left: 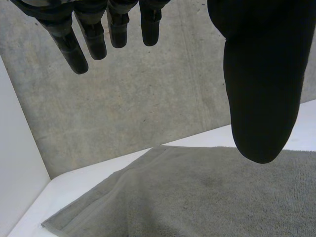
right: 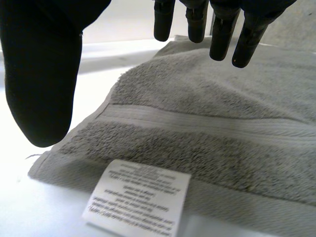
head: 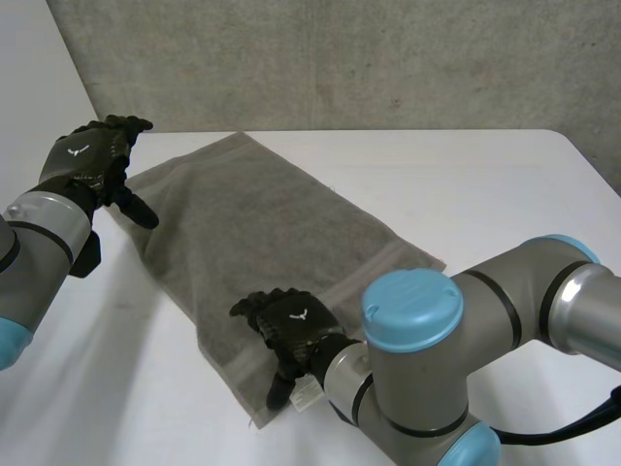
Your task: Fold the towel.
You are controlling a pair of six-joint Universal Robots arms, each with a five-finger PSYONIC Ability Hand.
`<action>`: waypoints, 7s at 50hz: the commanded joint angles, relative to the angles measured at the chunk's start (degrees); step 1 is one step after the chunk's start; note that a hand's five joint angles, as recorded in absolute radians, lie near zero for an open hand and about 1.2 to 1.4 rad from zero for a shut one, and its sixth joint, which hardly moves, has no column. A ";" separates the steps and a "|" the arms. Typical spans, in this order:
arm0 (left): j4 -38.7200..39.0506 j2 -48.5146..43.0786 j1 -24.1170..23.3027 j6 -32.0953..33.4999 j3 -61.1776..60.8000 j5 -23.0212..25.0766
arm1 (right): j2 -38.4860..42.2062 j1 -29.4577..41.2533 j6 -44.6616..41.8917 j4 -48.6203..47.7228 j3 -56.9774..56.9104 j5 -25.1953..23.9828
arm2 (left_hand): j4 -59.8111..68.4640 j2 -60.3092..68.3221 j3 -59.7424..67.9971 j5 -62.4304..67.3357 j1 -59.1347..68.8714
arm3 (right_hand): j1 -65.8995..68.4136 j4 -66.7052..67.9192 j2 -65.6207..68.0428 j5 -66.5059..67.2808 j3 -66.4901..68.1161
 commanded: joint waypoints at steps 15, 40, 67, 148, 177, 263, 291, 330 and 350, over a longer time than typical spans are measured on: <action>0.22 -0.18 -0.30 0.15 -1.02 -0.09 | 4.00 1.68 0.74 -3.04 0.62 0.41 | 0.43 0.61 0.49 -1.70 0.27 | 1.42 1.75 2.05 -0.85 2.18; 0.22 -0.35 -0.47 0.15 -1.20 -0.18 | 4.87 2.12 0.66 -5.41 0.62 0.41 | 0.43 0.61 0.49 -1.70 0.27 | 14.20 14.52 14.82 11.92 14.95; 0.13 -0.27 -0.65 0.06 -1.20 -0.18 | 5.23 1.94 -2.33 -6.12 0.01 4.10 | 0.43 0.61 0.49 -1.70 0.27 | 32.88 33.21 33.51 30.61 33.64; -0.31 -5.10 -0.65 8.06 -2.17 5.36 | -19.03 -47.78 -31.94 11.54 13.98 -12.33 | 4.68 4.86 4.74 2.55 4.52 | 69.66 69.98 70.29 67.39 70.41; 1.63 -27.23 -0.65 20.45 12.67 23.73 | -12.70 -57.56 -33.89 6.54 11.34 -12.95 | 11.74 11.92 11.80 9.61 11.58 | 69.66 69.98 70.29 67.39 70.41; -5.40 -40.78 -3.46 24.32 28.77 18.63 | -9.45 -57.56 -34.68 4.69 11.79 -13.04 | 25.71 25.89 25.77 23.58 25.55 | 69.66 69.98 70.29 67.39 70.41; -8.04 -40.61 -3.99 24.50 28.16 17.66 | -9.54 -57.56 -34.85 4.69 11.96 -13.04 | 34.62 34.80 34.69 32.49 34.47 | 69.66 69.98 70.29 67.39 70.41; -3.29 -32.61 -3.99 24.58 20.95 17.84 | -9.98 -57.56 -34.85 4.78 12.23 -13.13 | 27.05 27.24 27.12 24.92 26.90 | 69.66 69.98 70.29 67.39 70.41; 2.07 -34.02 -3.81 30.82 16.03 17.93 | -10.07 -57.47 -34.85 4.87 12.40 -13.13 | 22.68 22.86 22.74 20.55 22.52 | 69.66 69.98 70.29 67.39 70.41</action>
